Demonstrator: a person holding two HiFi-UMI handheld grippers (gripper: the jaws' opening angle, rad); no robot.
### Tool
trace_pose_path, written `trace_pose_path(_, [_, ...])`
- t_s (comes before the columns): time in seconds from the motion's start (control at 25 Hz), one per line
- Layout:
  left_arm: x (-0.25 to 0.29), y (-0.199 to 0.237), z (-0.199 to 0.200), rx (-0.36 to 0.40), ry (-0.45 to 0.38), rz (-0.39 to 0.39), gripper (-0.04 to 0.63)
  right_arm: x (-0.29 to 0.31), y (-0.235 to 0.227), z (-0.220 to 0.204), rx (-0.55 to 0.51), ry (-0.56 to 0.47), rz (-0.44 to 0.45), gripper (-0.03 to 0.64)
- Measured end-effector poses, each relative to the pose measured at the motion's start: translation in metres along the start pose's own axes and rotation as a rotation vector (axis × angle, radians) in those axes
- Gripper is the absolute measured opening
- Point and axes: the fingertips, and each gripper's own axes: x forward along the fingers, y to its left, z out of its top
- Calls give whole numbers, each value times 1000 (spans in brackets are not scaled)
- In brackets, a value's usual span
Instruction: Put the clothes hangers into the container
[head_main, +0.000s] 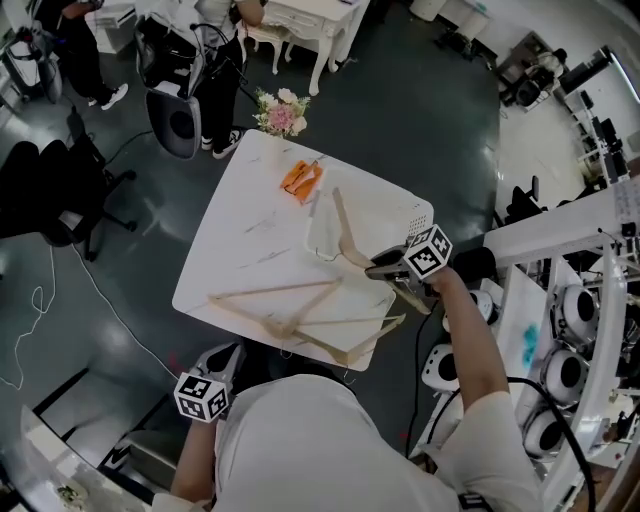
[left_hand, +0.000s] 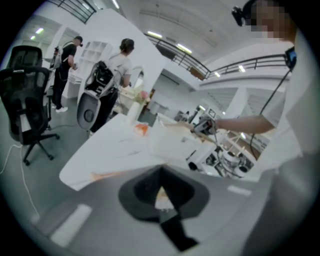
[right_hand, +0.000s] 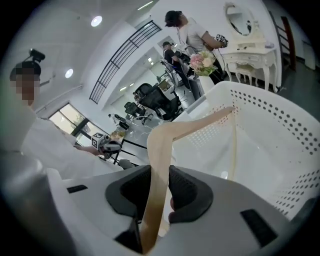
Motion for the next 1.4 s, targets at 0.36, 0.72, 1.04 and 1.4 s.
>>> trace_pose_path(0.36, [-2,15,4,-29,28,18,3,23,-39,17,130,85,84,103])
trace_pose_path(0.72, [-7,27,0,-56,55,46,3,47,-58,12,158,142,111,103])
trace_pose_path(1.04, [-5,27,2,-52,53,34,3,38,-63,15,122,129,59,178])
trace_pose_path(1.4, [7,24,14,-7,31,-6,3,-10,-66,33,50,-20,-170,184])
